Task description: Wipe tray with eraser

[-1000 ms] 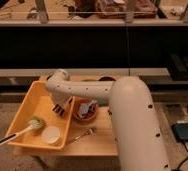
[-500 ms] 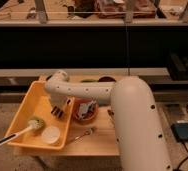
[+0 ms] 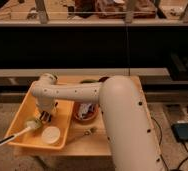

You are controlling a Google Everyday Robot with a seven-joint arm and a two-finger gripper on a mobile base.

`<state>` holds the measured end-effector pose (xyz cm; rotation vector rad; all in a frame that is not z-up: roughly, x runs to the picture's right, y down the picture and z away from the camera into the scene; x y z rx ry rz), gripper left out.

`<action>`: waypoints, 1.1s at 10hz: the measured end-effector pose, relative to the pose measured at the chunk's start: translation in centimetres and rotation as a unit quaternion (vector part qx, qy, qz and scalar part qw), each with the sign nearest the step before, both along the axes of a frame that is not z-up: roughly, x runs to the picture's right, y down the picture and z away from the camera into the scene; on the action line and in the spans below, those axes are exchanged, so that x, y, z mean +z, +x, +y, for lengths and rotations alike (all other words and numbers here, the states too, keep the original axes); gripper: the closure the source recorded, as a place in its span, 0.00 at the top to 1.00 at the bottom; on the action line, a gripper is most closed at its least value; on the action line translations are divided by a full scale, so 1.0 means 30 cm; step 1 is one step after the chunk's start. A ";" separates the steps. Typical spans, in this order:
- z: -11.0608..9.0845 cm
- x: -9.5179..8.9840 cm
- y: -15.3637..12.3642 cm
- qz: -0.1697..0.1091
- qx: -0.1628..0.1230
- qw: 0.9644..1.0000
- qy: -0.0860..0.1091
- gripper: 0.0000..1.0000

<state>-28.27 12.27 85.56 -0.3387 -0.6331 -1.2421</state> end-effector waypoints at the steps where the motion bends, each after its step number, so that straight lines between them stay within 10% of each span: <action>1: -0.028 0.022 -0.012 -0.006 0.003 1.000 0.004 0.00; 7: -0.115 0.189 0.094 0.005 0.049 0.999 -0.005 0.00; 11: -0.068 0.074 0.242 0.015 0.053 0.999 0.002 0.00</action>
